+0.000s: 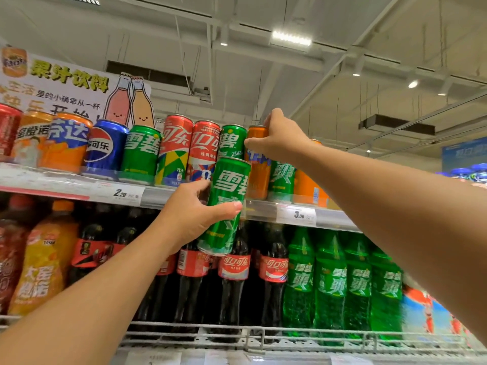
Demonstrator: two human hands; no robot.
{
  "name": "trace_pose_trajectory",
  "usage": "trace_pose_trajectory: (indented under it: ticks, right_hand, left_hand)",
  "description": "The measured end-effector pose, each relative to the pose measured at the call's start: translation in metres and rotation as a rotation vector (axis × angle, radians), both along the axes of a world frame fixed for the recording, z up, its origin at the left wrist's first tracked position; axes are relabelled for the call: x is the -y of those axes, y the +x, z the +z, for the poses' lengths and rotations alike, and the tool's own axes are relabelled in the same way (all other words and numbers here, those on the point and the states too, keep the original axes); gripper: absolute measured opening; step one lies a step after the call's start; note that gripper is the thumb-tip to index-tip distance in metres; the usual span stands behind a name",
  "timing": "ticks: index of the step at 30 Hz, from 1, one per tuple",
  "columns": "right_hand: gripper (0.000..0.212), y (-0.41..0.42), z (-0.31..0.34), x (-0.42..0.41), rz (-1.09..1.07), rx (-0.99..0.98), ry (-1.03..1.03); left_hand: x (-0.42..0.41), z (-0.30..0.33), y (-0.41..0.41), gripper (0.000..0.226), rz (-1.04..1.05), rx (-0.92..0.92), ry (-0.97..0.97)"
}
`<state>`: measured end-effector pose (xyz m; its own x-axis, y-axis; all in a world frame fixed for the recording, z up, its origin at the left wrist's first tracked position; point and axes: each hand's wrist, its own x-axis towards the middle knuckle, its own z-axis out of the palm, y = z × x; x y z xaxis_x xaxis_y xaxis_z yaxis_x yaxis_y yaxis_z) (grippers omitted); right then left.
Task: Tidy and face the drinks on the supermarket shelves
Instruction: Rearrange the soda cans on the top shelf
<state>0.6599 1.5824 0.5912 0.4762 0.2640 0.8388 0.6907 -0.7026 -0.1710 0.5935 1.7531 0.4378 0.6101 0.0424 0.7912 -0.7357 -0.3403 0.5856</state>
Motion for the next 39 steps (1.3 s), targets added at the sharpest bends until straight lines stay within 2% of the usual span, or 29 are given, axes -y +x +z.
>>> trace_pose_trajectory:
  ticks: [4, 9, 14, 17, 21, 22, 24, 25, 27, 28, 29, 30, 33, 36, 39]
  right_hand:
    - [0.060, -0.002, -0.006, 0.003, 0.044, -0.019, 0.089]
    - [0.038, -0.006, -0.002, 0.004, 0.017, -0.096, 0.072]
    - [0.039, -0.008, -0.010, 0.010, 0.077, -0.112, 0.100]
    - [0.044, -0.009, -0.024, 0.016, 0.195, -0.125, 0.164]
    - [0.052, -0.014, -0.033, 0.027, 0.299, -0.061, 0.224]
    - [0.053, -0.017, -0.032, 0.031, 0.318, -0.039, 0.236]
    - [0.052, -0.026, -0.025, 0.042, 0.353, 0.013, 0.269]
    - [0.049, -0.032, -0.020, 0.049, 0.359, 0.048, 0.289]
    - [0.045, -0.043, -0.009, 0.067, 0.361, 0.103, 0.319]
    - [0.043, -0.048, -0.005, 0.077, 0.364, 0.110, 0.325]
    - [0.042, -0.051, 0.000, 0.088, 0.361, 0.110, 0.319]
    - [0.042, -0.054, 0.003, 0.100, 0.348, 0.114, 0.306]
    - [0.049, -0.058, 0.010, 0.132, 0.269, 0.146, 0.285]
    - [0.063, -0.051, 0.011, 0.154, 0.216, 0.156, 0.294]
    - [0.057, -0.037, 0.008, 0.166, 0.193, 0.147, 0.279]
  left_hand:
    - [0.001, -0.002, -0.002, 0.040, 0.017, -0.008, 0.021]
    - [0.000, -0.002, -0.001, 0.039, 0.024, -0.013, 0.025]
    - [0.002, -0.002, 0.000, 0.035, 0.045, 0.016, 0.045]
    - [0.002, -0.003, 0.000, 0.033, 0.076, 0.046, 0.044]
    - [0.011, -0.001, -0.005, 0.052, 0.114, 0.049, 0.070]
    - [0.011, -0.001, -0.006, 0.053, 0.129, 0.043, 0.084]
    - [0.010, 0.000, -0.006, 0.041, 0.165, 0.027, 0.104]
    - [0.006, -0.001, -0.002, 0.053, 0.168, 0.017, 0.112]
    - [0.001, -0.001, 0.003, 0.099, 0.226, -0.019, 0.122]
    - [0.002, 0.000, 0.001, 0.110, 0.271, -0.033, 0.120]
    - [0.004, 0.001, 0.000, 0.112, 0.300, -0.030, 0.120]
    - [0.008, 0.003, -0.002, 0.107, 0.303, -0.022, 0.123]
    - [0.026, 0.005, -0.005, 0.067, 0.238, 0.013, 0.097]
    - [0.053, 0.012, 0.002, 0.047, 0.172, 0.047, 0.091]
    - [0.079, 0.012, 0.014, 0.032, 0.131, 0.068, 0.084]
